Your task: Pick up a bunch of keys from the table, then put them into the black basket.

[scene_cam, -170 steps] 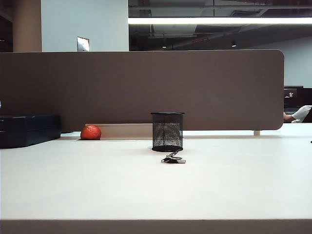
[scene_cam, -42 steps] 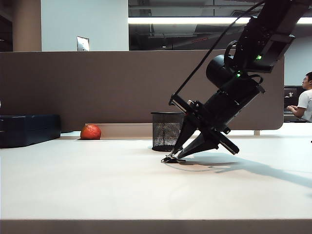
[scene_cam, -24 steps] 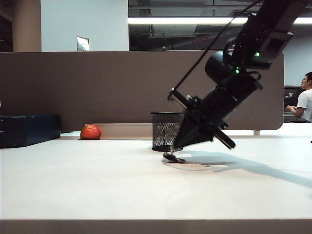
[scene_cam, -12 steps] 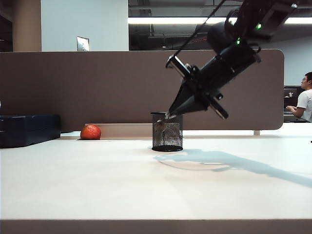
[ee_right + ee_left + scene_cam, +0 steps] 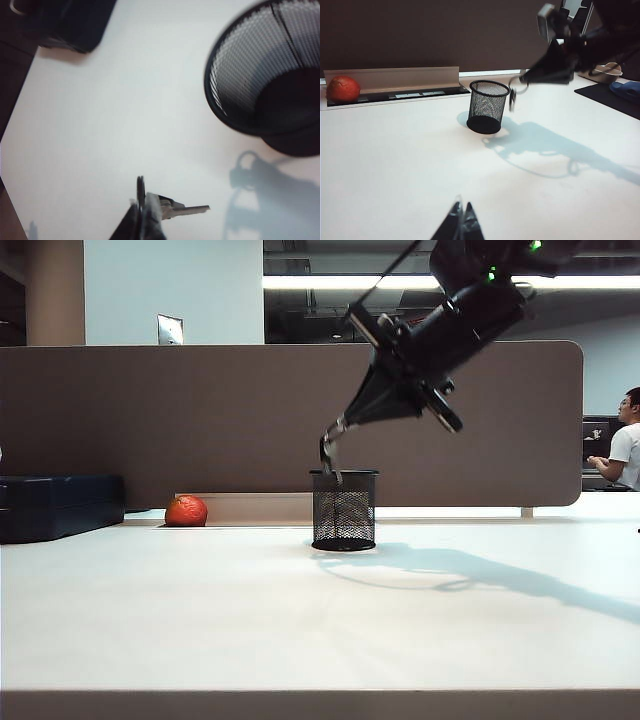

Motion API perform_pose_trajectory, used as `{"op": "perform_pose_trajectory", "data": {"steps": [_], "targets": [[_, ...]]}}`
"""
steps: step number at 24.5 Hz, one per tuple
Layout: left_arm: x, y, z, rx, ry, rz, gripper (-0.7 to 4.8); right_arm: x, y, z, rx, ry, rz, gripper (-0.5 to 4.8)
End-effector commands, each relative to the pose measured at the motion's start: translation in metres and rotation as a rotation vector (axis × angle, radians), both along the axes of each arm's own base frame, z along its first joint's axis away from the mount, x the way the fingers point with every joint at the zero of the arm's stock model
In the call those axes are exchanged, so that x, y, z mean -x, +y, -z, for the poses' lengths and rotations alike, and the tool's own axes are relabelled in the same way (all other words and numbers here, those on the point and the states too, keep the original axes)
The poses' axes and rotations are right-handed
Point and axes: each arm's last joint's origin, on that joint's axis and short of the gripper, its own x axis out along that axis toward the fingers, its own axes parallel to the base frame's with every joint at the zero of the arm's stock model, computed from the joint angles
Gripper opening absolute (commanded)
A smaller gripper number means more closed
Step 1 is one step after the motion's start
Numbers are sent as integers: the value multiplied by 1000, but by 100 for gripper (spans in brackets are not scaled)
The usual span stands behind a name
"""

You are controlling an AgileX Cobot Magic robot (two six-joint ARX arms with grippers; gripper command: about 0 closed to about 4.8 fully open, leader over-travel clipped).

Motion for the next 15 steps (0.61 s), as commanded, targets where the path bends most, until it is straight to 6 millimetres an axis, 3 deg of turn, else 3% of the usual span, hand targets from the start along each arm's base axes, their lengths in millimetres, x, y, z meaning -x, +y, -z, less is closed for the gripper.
{"op": "perform_pose_trajectory", "data": {"steps": [1,9,15], "targets": [[0,0,-2,-4,-12,3,-5,-4,2,-23,15,-118,11,-9],[0,1,-2,-5,-11,-19,-5,-12,0,-48,135,-317,82,-9],[0,1,-1,-5,-4,-19,-5,-20,-1,-50,149,-388,103,-9]]}}
